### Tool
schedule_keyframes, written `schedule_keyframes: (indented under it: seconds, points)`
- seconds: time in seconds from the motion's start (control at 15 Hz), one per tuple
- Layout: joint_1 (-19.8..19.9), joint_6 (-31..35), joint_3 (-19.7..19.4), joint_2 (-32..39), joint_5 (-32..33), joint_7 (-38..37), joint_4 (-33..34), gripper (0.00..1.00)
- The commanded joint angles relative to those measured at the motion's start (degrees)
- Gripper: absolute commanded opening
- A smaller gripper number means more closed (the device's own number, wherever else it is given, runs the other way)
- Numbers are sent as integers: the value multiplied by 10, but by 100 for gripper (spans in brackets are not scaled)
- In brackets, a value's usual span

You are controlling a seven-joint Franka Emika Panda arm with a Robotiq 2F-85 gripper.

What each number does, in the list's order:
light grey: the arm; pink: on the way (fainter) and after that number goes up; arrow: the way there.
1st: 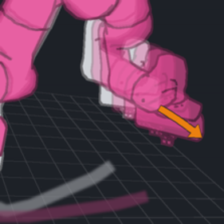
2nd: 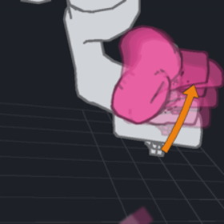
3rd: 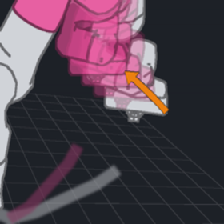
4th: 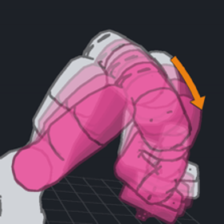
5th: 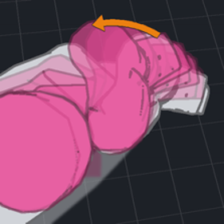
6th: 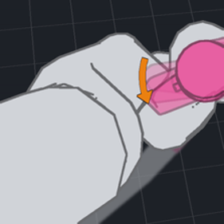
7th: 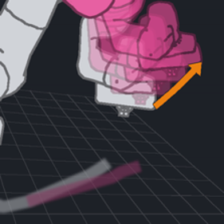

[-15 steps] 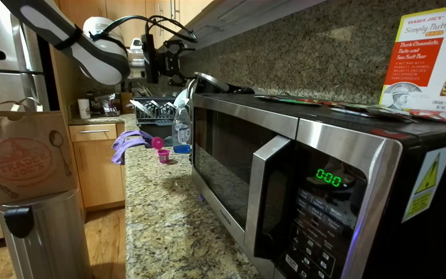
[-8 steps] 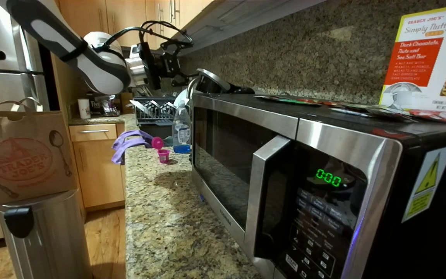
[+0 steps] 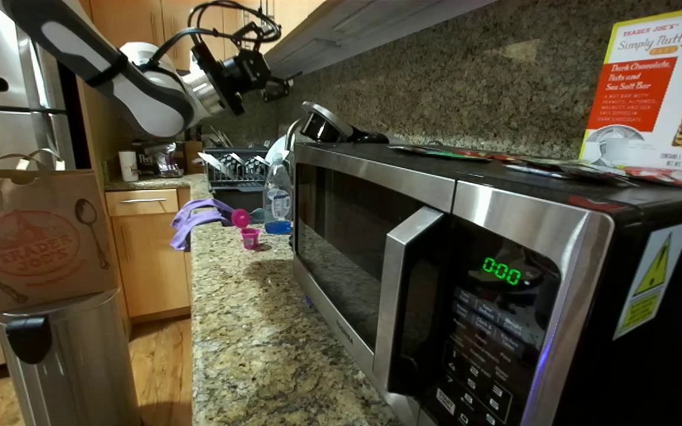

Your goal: Open the coffee maker machine

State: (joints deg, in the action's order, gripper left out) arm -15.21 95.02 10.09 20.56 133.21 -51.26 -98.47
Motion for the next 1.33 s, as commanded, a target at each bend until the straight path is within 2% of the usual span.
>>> schedule_keyframes:
  seconds: [0.0, 0.13, 0.33, 0.67, 0.87, 0.93, 1.07, 1.13, 1.27]
  points:
    - [9, -16, 3, -102, 11, 8, -43, 100]
    - [5, 6, 15, -158, -1, 14, -57, 100]
    - [33, 168, 6, -233, -68, -18, -37, 100]
    - [60, 409, -56, -326, -167, -38, -25, 100]
    - [69, 541, -99, -373, -235, -31, -42, 100]
    - [49, 511, -84, -389, -208, -96, -118, 100]
    - [39, 542, -83, -393, -194, -154, -150, 100]
    - [50, 533, -91, -374, -206, -98, -95, 100]
    - [44, 528, -85, -373, -206, -108, -113, 100]
